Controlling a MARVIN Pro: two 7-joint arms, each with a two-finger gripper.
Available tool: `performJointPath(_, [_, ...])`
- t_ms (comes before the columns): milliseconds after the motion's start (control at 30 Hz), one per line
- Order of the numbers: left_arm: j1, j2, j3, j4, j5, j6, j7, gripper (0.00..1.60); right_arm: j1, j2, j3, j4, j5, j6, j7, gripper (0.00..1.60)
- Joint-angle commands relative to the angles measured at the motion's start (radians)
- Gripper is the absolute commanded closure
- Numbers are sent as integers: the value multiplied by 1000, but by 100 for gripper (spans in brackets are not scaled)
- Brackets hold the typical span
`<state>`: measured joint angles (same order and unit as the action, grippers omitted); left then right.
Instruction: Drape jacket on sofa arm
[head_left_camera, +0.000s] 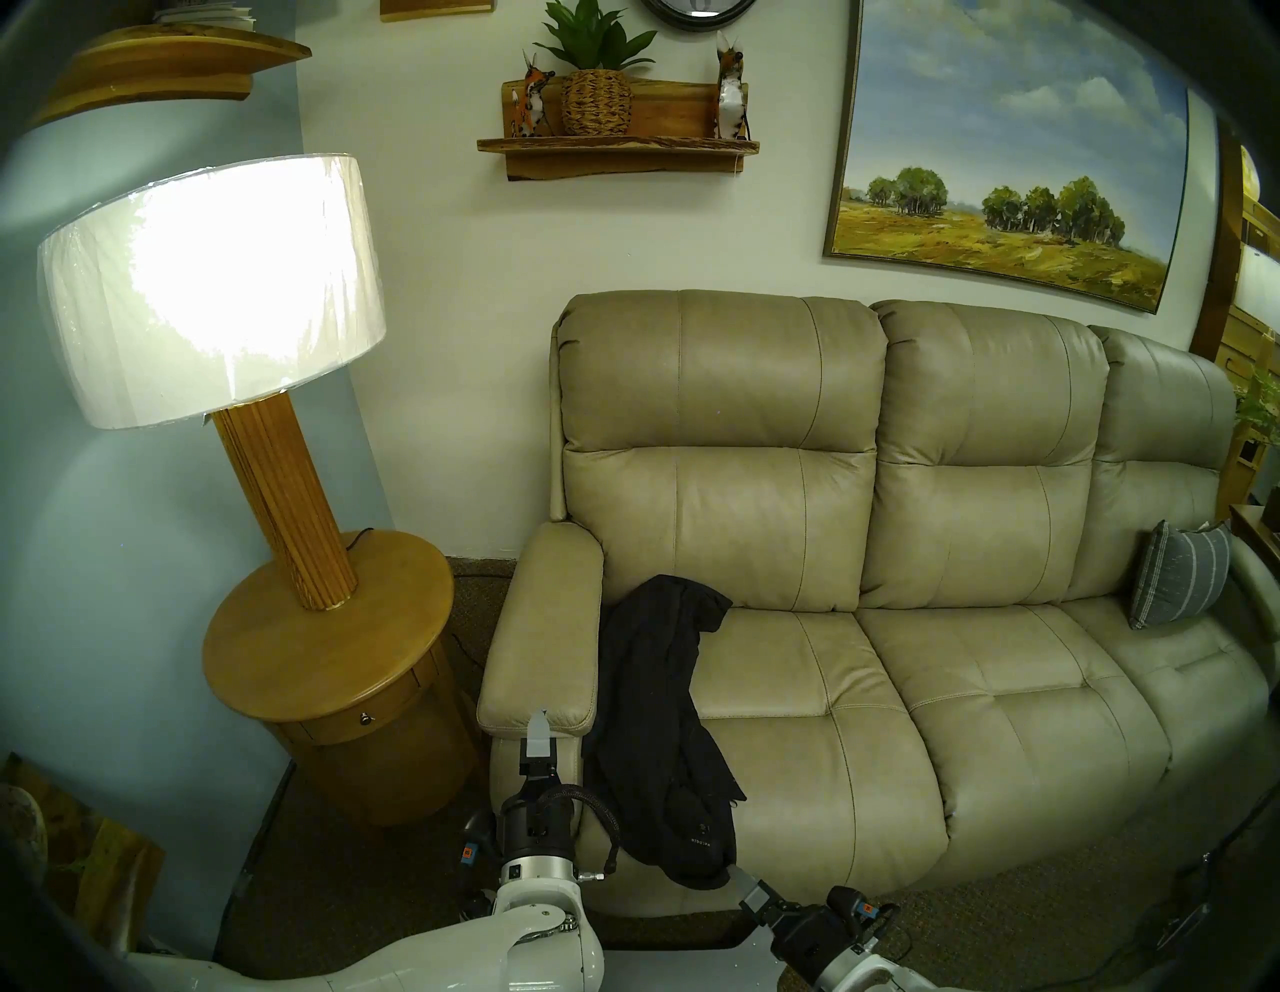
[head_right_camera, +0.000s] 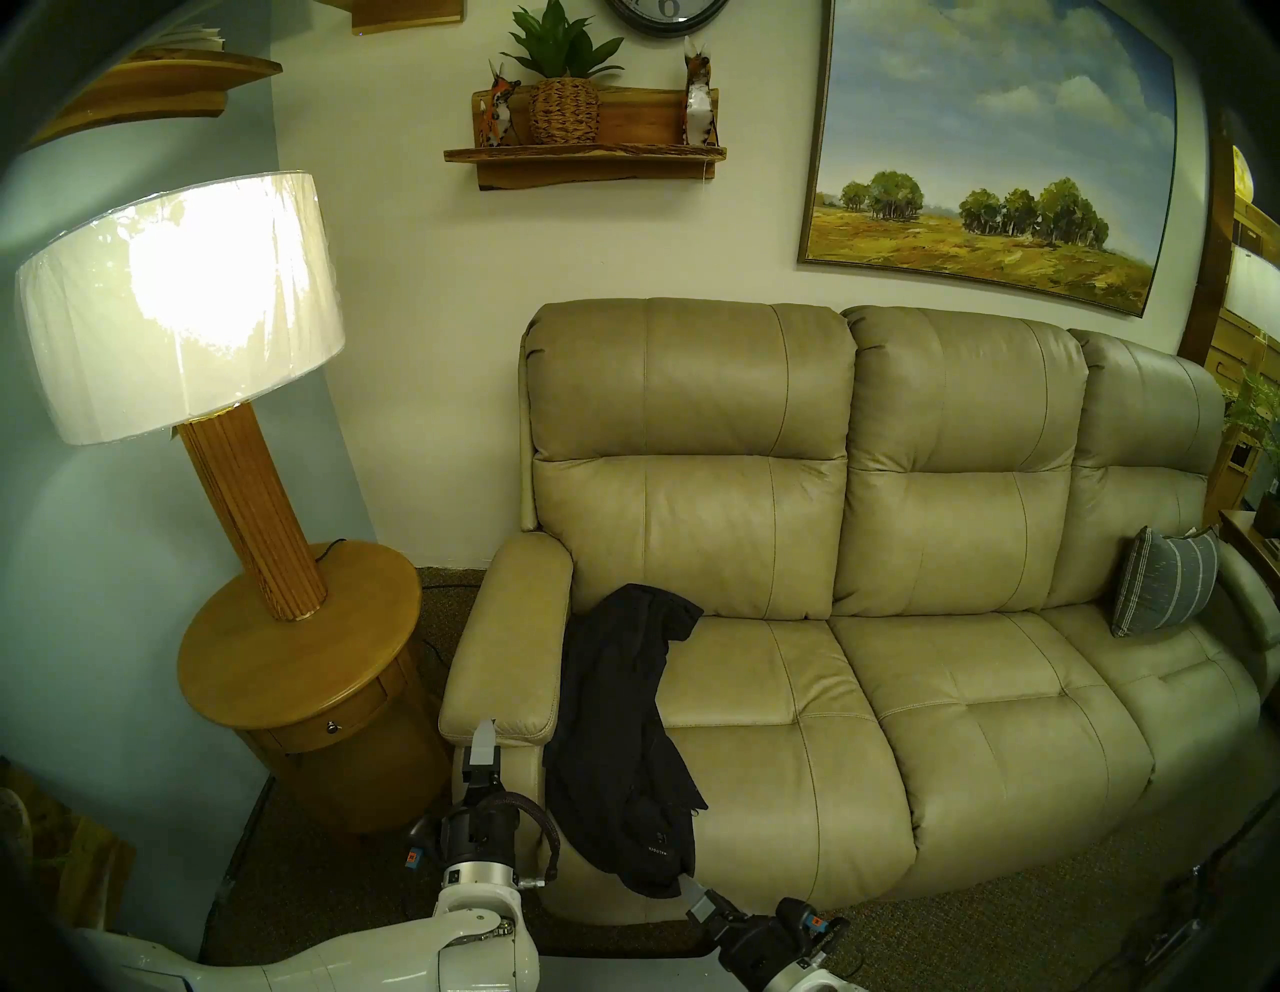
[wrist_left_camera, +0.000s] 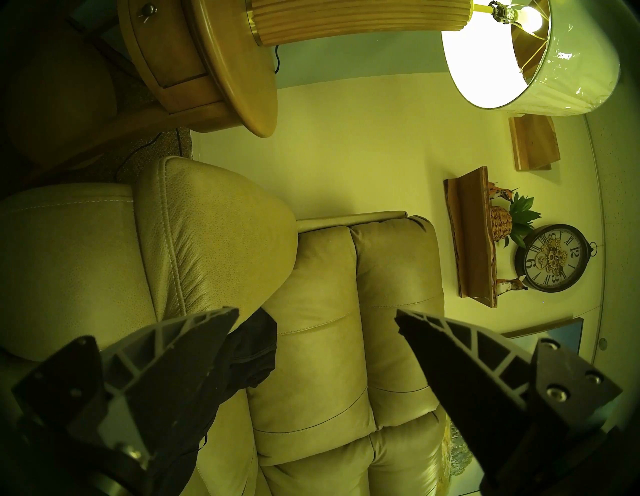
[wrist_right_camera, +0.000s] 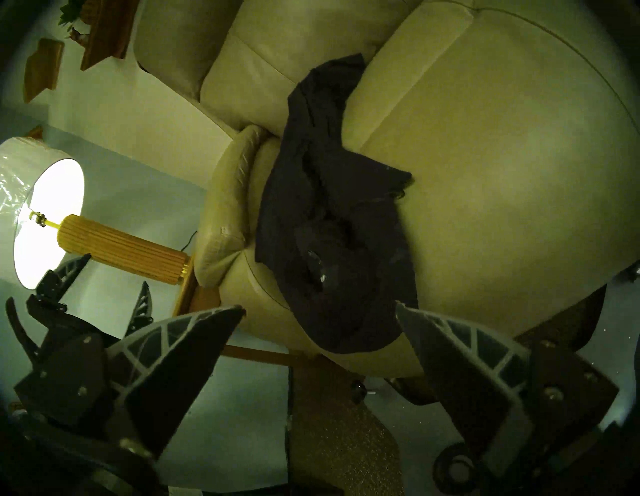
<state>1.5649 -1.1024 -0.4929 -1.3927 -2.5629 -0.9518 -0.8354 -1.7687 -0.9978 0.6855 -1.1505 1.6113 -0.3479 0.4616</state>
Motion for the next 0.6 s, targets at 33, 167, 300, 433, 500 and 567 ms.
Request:
performJointPath(33, [-1, 0, -1, -7, 4, 0, -6, 0, 112, -124, -41, 38, 31, 43, -70, 0])
performJointPath(167, [-1, -1, 0, -6, 4, 0, -5, 0, 158, -176, -61, 66, 47, 64, -121, 0])
performJointPath(300, [-2, -1, 0, -6, 4, 0, -4, 0, 196, -207, -89, 78, 52, 81, -160, 0])
performJointPath(433, [-2, -1, -1, -7, 4, 0, -4, 0, 228, -254, -103, 112, 73, 71, -202, 0])
performJointPath(500, [-1, -1, -1, -7, 4, 0, -4, 0, 237, -279, -103, 134, 94, 59, -227, 0])
performJointPath(567, [-1, 0, -1, -7, 5, 0, -4, 0, 248, -303, -102, 162, 112, 41, -252, 0])
